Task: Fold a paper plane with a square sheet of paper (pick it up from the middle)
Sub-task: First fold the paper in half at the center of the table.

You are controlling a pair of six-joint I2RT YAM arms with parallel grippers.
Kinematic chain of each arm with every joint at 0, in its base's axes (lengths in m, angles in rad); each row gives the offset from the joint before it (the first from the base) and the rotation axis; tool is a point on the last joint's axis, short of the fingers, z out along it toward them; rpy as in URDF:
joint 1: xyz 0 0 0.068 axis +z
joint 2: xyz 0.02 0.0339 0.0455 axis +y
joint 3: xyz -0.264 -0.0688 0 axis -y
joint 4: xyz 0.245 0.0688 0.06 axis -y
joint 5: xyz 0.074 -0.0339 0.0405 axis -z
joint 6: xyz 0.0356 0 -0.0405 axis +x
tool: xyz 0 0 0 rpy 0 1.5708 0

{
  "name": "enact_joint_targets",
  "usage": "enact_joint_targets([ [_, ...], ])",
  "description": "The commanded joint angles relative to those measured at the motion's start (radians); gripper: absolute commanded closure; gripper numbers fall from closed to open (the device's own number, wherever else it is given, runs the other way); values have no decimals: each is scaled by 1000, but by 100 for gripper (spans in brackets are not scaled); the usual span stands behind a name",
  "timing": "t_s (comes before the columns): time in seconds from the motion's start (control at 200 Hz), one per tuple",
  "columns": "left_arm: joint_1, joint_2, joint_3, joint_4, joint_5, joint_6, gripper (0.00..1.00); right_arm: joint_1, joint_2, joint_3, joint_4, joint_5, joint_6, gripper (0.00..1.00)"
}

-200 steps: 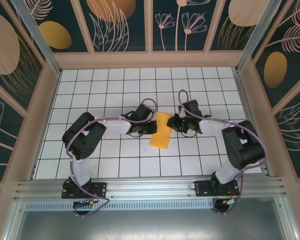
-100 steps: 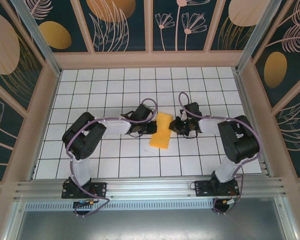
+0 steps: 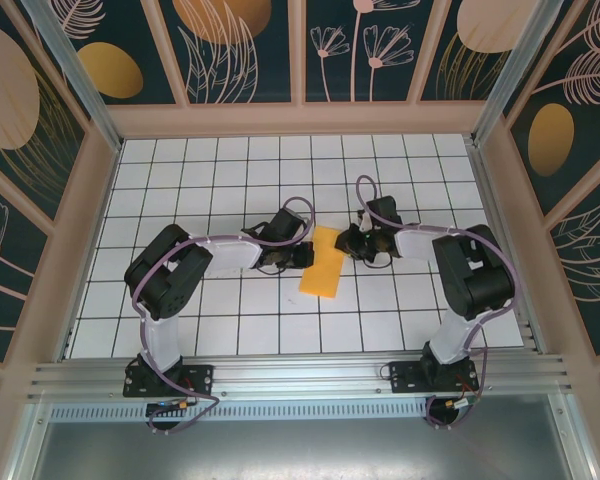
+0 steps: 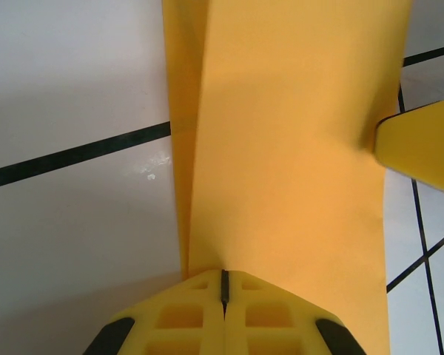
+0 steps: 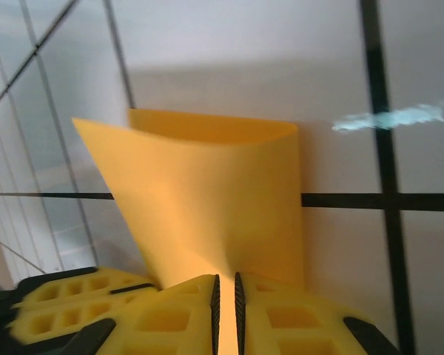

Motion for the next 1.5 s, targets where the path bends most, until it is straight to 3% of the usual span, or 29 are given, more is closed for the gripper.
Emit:
enact_joint_targets([
  [0.0, -5, 63, -46, -108, -41, 20, 100, -17, 34, -22, 15, 16, -17, 83],
  [0.145, -6, 58, -45, -120, -47, 24, 100, -31, 28, 20, -65, 32, -28, 83],
  [0.36, -5, 66, -37, -135, -50, 41, 100, -35, -40, 70, -51, -23, -39, 82],
  [0.721, -6, 73, -14, -154, -53, 52, 100, -39, 108, 74, -45, 31, -40, 83],
  [1.056, -6, 73, -17, -153, -52, 50, 100, -40, 25, 169, -97, 26, -47, 83],
  [1.496, -5, 69, -17, -151, -52, 45, 100, -44, 154, 153, -62, 58, -29, 84],
])
